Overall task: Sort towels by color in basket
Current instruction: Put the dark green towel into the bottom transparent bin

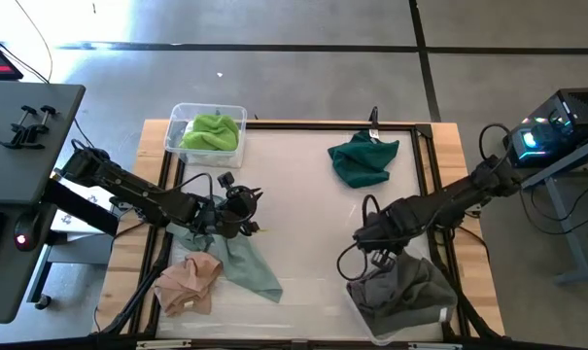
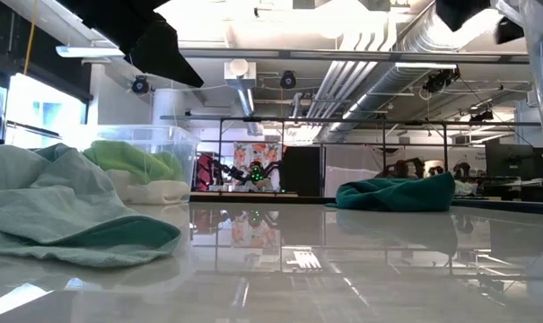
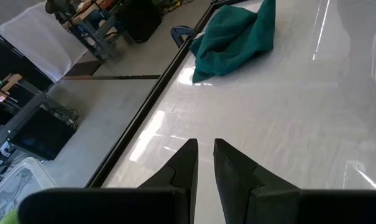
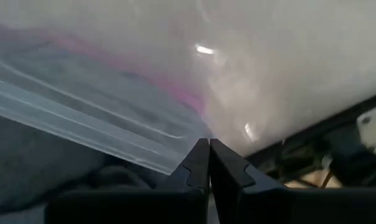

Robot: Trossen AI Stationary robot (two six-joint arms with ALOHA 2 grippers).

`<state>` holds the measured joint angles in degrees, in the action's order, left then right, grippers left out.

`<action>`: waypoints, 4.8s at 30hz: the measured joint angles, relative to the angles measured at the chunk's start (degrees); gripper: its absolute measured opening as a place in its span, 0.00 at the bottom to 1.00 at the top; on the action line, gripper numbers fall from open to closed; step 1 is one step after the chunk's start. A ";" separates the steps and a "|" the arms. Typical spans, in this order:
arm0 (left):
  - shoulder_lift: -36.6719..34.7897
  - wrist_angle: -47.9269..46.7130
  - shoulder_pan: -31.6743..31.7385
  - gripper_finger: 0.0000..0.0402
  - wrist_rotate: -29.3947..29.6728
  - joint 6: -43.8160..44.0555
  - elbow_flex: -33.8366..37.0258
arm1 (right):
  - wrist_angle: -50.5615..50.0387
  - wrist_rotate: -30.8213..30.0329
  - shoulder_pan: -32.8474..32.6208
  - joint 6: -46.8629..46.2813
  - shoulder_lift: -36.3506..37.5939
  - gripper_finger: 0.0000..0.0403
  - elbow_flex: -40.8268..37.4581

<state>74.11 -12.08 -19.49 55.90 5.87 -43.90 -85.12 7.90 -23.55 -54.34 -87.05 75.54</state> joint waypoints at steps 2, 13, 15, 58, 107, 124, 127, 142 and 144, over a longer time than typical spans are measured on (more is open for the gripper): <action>0.00 -0.01 0.00 0.10 -0.01 0.04 0.00 | -0.96 3.56 -0.82 -1.35 0.00 0.01 -0.10; 0.00 0.00 0.00 0.10 -0.02 0.04 0.00 | -1.20 15.77 -7.09 -11.41 0.00 0.01 -0.13; 0.00 0.00 0.00 0.10 -0.02 0.04 0.00 | -1.18 15.52 -7.61 -11.13 0.00 0.01 -0.02; 0.02 0.91 0.00 0.10 -0.02 -0.04 0.00 | 58.91 -28.15 39.37 48.84 0.72 0.59 -33.61; 15.98 36.42 2.90 0.13 -8.68 -26.94 0.00 | 69.70 -23.38 19.21 42.86 0.83 0.41 -18.25; 15.96 31.20 2.86 0.13 -8.59 -25.30 0.00 | 96.97 -6.38 29.03 56.87 -16.84 0.73 -25.81; 15.96 30.63 2.86 0.13 -8.59 -24.53 0.00 | 96.20 -7.08 28.98 56.67 -20.01 0.70 -25.76; 15.96 28.80 2.84 0.13 -8.59 -23.45 0.00 | 83.51 -51.03 15.27 50.07 -9.54 0.06 -25.76; 15.96 28.83 2.84 0.13 -8.59 -23.45 0.00 | 82.11 -59.41 12.54 50.32 -6.49 0.07 -25.85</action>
<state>90.06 16.76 -16.64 47.31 -17.58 -43.90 -3.02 -51.51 -11.02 -4.02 -93.53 49.69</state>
